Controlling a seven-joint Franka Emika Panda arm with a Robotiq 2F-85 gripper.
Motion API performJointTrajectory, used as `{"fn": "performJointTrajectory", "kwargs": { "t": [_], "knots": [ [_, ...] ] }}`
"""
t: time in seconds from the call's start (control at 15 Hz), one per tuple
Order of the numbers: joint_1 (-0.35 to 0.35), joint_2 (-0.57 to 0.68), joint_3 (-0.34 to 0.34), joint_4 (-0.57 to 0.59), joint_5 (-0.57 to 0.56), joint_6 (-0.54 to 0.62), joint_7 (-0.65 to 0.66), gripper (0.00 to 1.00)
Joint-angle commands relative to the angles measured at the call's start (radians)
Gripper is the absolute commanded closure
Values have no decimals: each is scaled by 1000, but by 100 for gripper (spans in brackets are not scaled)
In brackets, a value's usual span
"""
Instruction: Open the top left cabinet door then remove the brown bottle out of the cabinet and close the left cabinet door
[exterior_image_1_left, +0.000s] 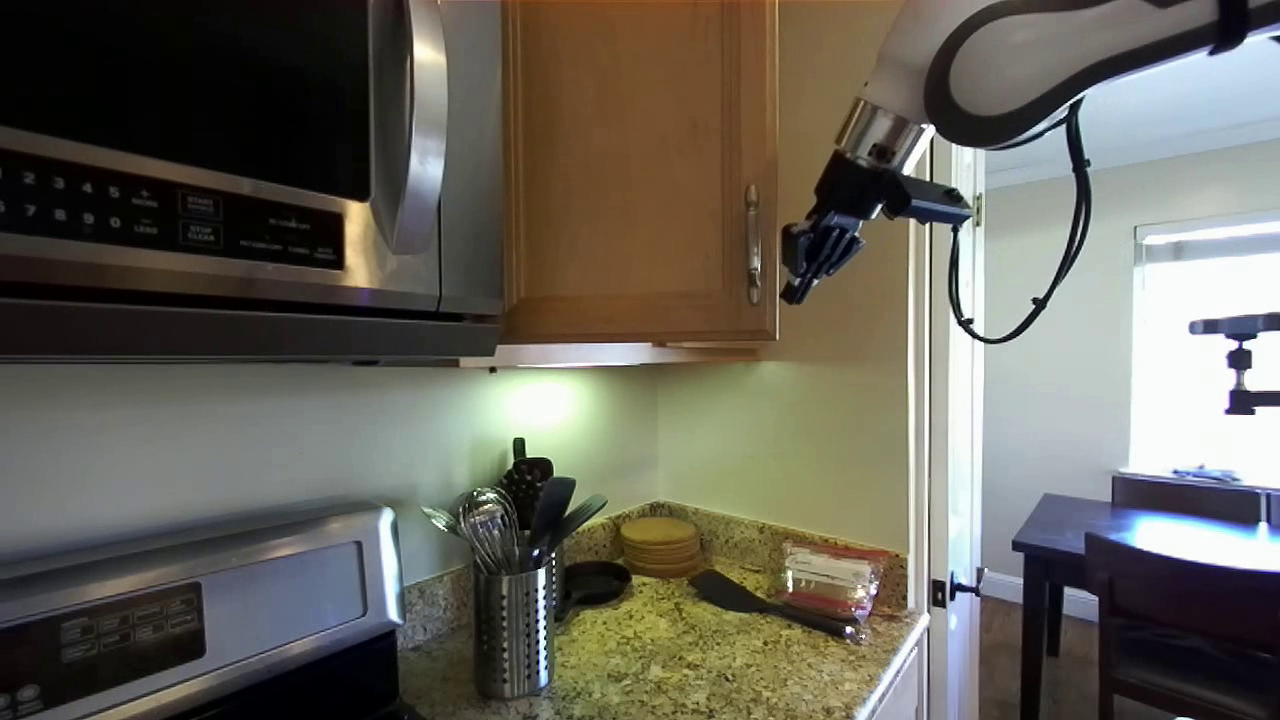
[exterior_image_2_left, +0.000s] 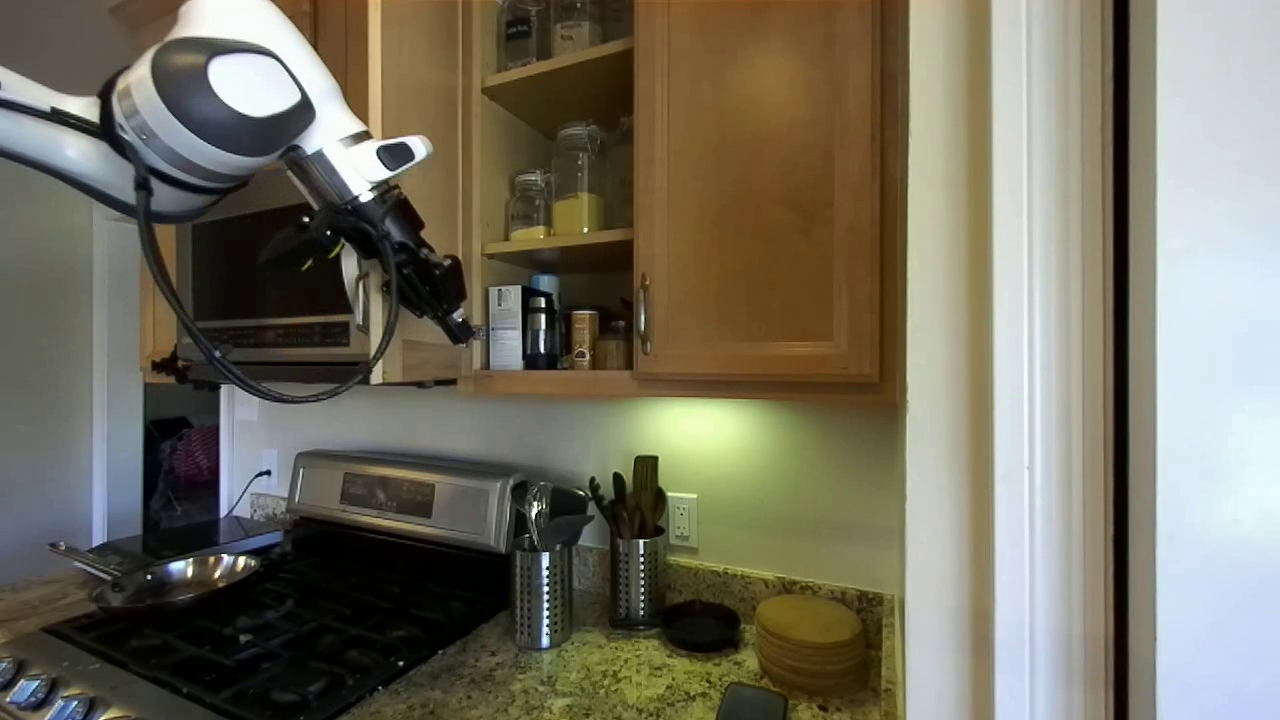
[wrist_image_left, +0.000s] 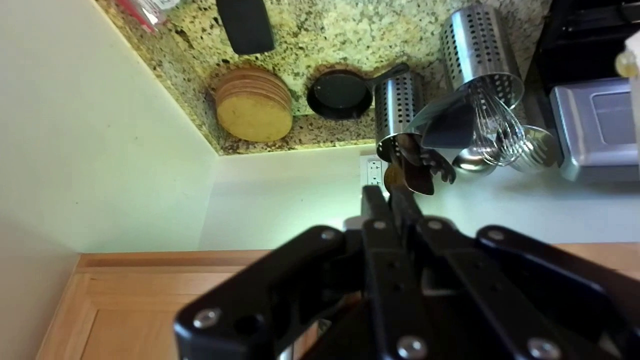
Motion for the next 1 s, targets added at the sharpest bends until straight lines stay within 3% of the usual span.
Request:
{"fn": "performJointTrajectory", "kwargs": {
  "t": [0.0,0.33,0.93],
  "knots": [
    [41,82,-32,26,66,118,-67,100],
    [92,146,-49,48,153,194,-165,100],
    [305,135,-43,41,304,168,-413,100]
  ]
}}
